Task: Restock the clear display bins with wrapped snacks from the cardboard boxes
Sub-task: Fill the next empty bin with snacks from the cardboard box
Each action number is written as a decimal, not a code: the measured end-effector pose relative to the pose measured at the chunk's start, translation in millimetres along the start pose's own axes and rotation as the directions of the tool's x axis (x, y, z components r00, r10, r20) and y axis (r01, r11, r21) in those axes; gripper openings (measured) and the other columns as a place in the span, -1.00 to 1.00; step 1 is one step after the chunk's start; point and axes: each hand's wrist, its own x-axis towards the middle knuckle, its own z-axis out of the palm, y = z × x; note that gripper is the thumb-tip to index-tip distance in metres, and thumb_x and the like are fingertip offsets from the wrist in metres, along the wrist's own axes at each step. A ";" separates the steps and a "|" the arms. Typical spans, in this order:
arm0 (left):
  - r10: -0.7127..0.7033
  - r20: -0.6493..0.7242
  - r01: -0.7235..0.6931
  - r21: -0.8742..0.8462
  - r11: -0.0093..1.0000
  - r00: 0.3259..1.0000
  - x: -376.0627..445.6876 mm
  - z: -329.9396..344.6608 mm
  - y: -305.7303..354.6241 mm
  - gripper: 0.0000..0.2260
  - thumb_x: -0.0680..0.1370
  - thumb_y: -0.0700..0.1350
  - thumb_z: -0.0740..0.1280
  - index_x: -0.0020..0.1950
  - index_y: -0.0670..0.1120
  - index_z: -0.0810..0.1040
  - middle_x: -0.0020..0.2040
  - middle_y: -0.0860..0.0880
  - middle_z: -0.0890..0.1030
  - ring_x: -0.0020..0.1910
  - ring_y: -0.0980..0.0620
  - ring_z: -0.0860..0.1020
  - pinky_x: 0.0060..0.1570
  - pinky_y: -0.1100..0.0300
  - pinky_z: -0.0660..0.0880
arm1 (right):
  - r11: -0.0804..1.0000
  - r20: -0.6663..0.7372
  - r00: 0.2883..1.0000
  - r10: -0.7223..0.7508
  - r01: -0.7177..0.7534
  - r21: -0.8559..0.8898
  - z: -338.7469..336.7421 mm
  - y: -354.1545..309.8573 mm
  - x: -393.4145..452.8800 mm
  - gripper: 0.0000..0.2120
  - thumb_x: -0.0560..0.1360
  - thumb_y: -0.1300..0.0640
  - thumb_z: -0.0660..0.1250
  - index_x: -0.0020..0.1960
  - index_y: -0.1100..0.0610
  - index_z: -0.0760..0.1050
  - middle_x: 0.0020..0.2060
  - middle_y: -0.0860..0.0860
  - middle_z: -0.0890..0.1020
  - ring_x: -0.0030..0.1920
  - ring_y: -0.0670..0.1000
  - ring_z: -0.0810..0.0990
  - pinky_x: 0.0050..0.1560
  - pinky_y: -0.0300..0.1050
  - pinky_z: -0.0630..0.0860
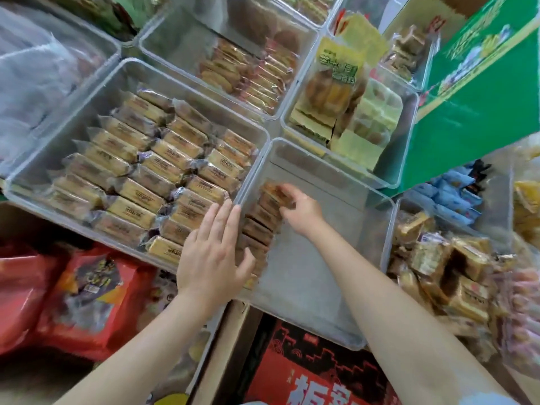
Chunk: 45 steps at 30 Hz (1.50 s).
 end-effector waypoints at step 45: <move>0.739 -0.009 -0.716 -0.252 0.651 0.674 -318.0 23.4 429.7 -0.42 0.60 0.15 0.23 0.57 -0.04 0.24 0.59 -0.11 0.24 0.62 -0.12 0.06 0.56 -0.08 -0.16 | 0.917 -0.326 0.864 0.383 -0.311 0.251 -117.7 343.9 -582.7 -0.81 0.61 0.05 0.26 0.02 0.06 0.65 -0.09 -0.10 0.67 -0.07 -0.16 0.58 -0.06 -0.22 0.49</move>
